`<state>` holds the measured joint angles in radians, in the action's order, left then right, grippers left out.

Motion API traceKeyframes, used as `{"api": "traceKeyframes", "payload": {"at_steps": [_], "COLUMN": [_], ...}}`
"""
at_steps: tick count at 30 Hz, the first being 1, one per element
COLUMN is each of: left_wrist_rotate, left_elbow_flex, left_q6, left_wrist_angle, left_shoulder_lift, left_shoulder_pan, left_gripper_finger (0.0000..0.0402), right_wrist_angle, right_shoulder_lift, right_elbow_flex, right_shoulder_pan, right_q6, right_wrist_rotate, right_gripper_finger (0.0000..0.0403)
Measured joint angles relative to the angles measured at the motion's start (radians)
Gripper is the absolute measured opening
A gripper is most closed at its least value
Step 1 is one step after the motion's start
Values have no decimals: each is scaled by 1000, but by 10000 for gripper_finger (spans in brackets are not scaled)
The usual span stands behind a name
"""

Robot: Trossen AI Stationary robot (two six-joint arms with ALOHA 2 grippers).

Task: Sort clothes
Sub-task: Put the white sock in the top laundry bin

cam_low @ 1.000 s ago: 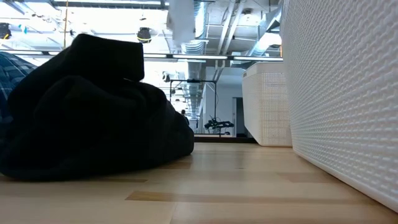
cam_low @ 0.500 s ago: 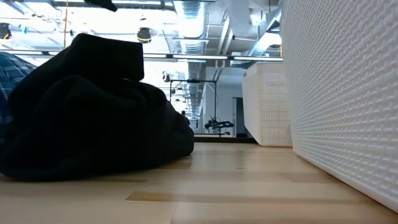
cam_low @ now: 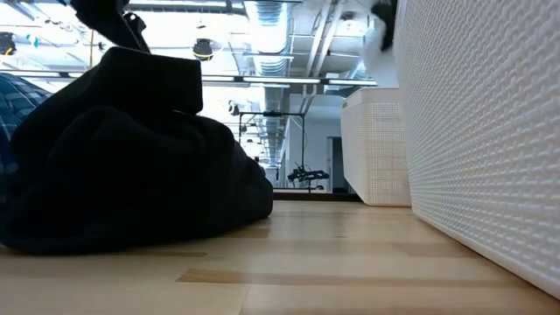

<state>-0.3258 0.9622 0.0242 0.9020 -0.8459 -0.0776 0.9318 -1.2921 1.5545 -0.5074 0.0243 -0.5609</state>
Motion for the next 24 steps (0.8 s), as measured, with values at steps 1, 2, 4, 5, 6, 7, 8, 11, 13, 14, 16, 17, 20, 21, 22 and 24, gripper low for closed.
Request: {"api": "traceKeyframes", "payload": {"at_steps": [1,2,4,5,6,7,8,11,13,14,16,17,20,21,22,24], "left_wrist_rotate": [7,8,9,9,9,9,9,9,9,9,9,9,10,10,10,10], "left_elbow_flex": [-5,-9,-14,-14,-14,-14,-14,-14,-14,-14,-14,-14,-14,-14,-14,-14], "left_q6": [1,4,7,7,8,8,10,15,21,22,25,26,31,35,40,46], "left_wrist_angle": [0,-1,-2,-2,-3,-3,-3,-3,-2,-2,-1,0,0,0,0,0], "left_shoulder_lift": [0,0,0,0,0,0,0,0,0,0,0,0,0,0,0,0], "left_shoulder_pan": [0,0,0,0,0,0,0,0,-1,-1,-1,-4,-16,-22,-27,-37], "left_gripper_finger": [217,217,217,217,217,217,217,217,217,217,217,217,217,217,217,217], "right_wrist_angle": [30,54,103,122,137,150,163,199,225,238,268,283,325,340,358,391], "right_shoulder_lift": [-9,-18,-41,-54,-67,-82,-97,-146,-179,-195,-223,-236,-270,-279,-285,-294], "right_elbow_flex": [0,0,0,-1,-1,-1,-1,0,-1,-1,-1,-1,-1,-1,-1,-1], "right_shoulder_pan": [-26,-47,-86,-107,-126,-142,-155,-188,-208,-218,-242,-252,-278,-285,-291,-295], "right_q6": [-13,-28,-50,-56,-59,-60,-61,-63,-74,-77,-78,-78,-81,-82,-81,-81], "right_wrist_rotate": [5,15,37,53,71,87,99,119,121,129,150,163,217,240,262,302], "right_gripper_finger": [3,3,3,3,3,3,4,4,4,4,4,4,5,5,5,5]}}
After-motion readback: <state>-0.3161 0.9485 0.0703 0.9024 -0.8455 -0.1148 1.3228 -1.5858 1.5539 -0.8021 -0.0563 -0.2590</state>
